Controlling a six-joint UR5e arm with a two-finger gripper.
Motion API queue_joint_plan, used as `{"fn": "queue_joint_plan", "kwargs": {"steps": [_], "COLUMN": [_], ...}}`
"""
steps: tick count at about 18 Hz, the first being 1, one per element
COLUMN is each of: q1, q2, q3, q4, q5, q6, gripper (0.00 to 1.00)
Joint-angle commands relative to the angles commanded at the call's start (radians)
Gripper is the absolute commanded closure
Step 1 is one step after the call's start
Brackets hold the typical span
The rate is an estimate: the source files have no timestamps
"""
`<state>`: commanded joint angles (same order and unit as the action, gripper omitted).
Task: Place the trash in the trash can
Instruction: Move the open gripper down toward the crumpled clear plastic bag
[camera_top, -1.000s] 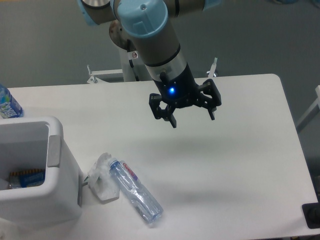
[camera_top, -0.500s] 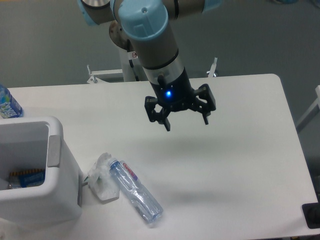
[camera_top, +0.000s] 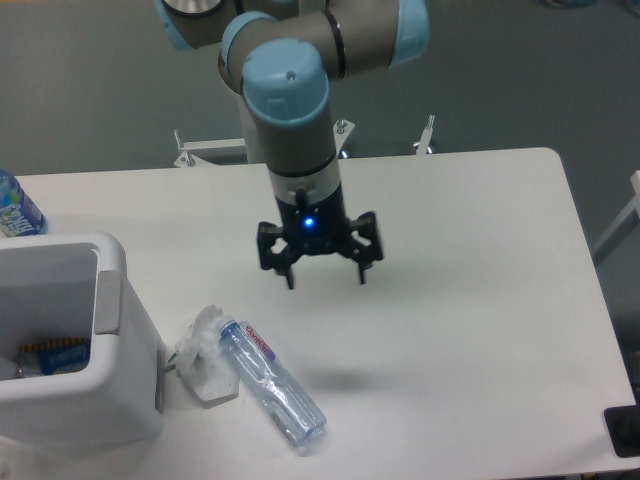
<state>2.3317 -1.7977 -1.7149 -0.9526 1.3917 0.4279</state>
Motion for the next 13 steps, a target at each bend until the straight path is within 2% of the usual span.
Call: {"fn": "queue_joint_plan", "kwargs": {"steps": [8, 13], "q1": [-0.066, -0.096], "q2": [-0.074, -0.095], "q3": [-0.023, -0.052], "q4": [0.008, 0.099], "q5": [-0.057, -0.085], "q6": [-0.006, -0.005], "gripper": [0.00, 0.00]}}
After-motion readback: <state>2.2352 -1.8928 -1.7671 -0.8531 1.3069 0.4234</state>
